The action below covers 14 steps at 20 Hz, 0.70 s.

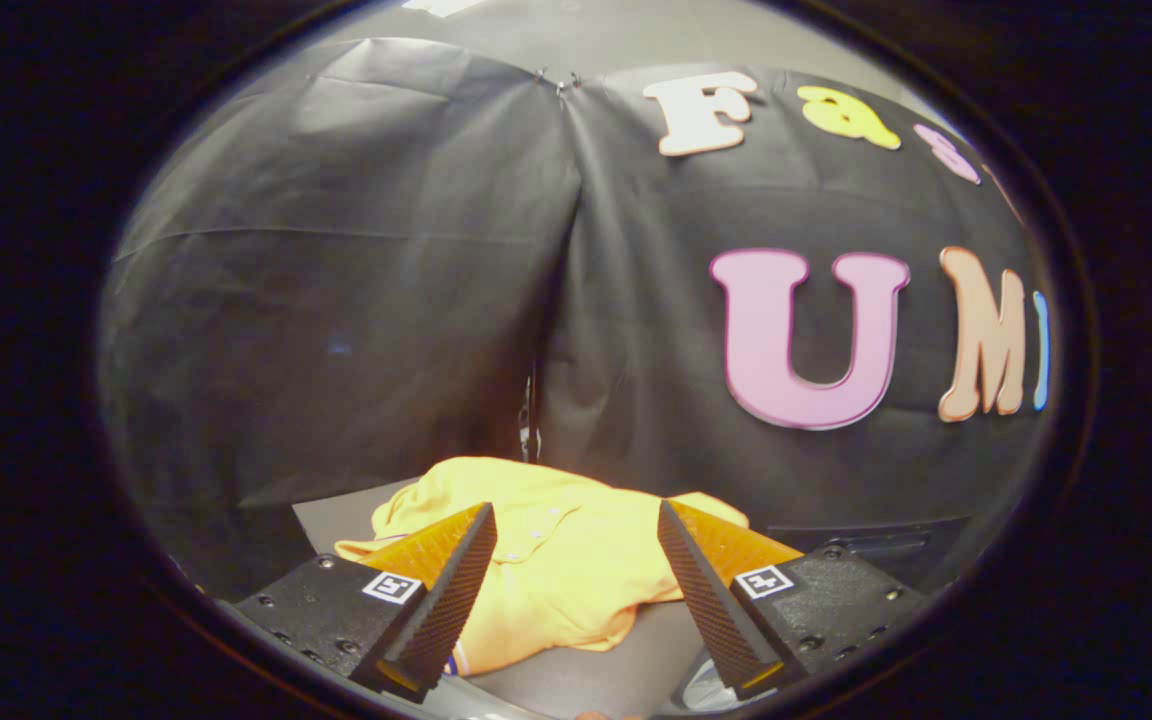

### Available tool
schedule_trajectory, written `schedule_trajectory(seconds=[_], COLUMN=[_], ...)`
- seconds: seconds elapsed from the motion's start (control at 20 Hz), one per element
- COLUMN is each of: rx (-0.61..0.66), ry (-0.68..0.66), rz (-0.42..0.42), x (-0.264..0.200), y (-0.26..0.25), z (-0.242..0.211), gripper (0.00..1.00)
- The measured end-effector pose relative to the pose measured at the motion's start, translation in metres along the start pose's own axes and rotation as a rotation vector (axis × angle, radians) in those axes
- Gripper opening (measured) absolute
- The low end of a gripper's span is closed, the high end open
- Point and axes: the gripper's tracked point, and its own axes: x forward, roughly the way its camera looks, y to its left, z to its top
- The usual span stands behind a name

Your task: Put the clothes into the washing machine and then close the washing machine lid.

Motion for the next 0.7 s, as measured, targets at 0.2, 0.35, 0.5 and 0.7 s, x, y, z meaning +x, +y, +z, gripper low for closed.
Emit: schedule_trajectory(seconds=[0.2, 0.35, 0.5, 0.7], rx=[0.062, 0.032, 0.028, 0.039], ry=[0.184, 0.289, 0.352, 0.421], rz=[0.028, 0.021, 0.009, 0.022], x=[0.041, 0.054, 0.065, 0.065], y=[0.012, 0.014, 0.010, 0.012], z=[-0.029, -0.047, -0.064, -0.072], gripper=[0.98, 0.99, 0.99, 0.99])
